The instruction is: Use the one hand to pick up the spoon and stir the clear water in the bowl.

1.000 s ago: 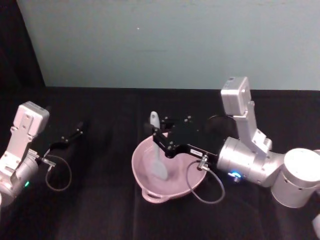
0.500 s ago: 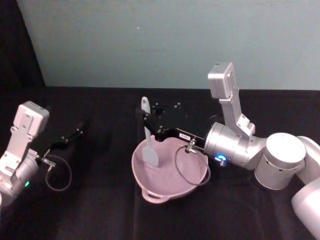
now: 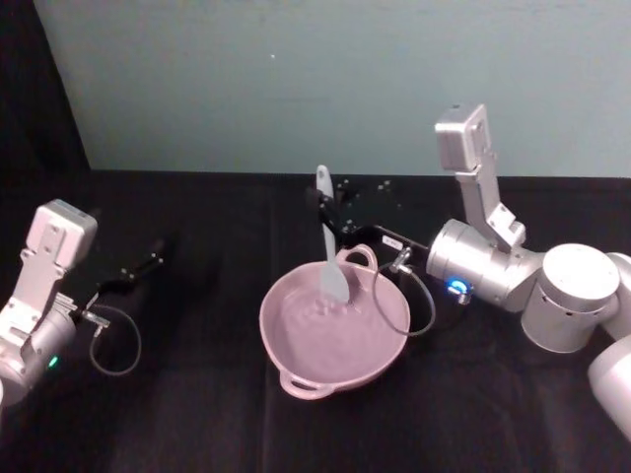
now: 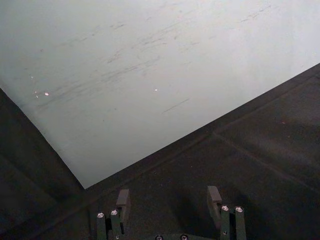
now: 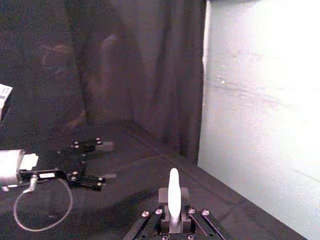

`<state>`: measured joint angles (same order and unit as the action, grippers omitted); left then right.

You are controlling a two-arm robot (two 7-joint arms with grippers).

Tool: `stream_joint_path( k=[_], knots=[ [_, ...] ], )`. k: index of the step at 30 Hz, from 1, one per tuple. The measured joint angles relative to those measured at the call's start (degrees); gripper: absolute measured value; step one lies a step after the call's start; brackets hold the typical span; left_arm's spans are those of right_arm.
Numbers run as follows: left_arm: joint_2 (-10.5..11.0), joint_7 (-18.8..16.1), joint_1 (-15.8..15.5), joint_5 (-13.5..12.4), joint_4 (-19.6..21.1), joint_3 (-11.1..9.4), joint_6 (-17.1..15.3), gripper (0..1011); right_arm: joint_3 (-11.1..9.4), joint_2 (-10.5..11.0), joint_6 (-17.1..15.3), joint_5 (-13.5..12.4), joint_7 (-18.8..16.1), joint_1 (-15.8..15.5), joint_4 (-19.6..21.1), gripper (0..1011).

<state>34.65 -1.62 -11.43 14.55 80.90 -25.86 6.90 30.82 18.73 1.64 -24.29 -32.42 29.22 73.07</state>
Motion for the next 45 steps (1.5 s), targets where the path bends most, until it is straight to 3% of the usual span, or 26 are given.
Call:
stream_joint_path(
  k=[14,21,29,38,45],
  knots=[
    [0.0,0.0,0.0,0.0,0.0,0.0,0.0,1005,-2.7,4.7,-1.8,0.2,1.6,-5.7,8.5,121],
    [0.0,0.0,0.0,0.0,0.0,0.0,0.0,1005,-2.5,5.8,-2.0,-0.7,0.8,-8.6,12.3,120],
    [0.0,0.0,0.0,0.0,0.0,0.0,0.0,1005,-0.5,4.5,-1.8,-1.5,-0.6,-9.1,12.8,121],
    [0.0,0.0,0.0,0.0,0.0,0.0,0.0,1005,1.8,1.2,-0.8,-1.4,-1.5,-5.6,8.3,121],
    [0.0,0.0,0.0,0.0,0.0,0.0,0.0,1005,1.6,-0.4,0.3,-0.7,-0.8,-3.5,4.5,121]
  ],
)
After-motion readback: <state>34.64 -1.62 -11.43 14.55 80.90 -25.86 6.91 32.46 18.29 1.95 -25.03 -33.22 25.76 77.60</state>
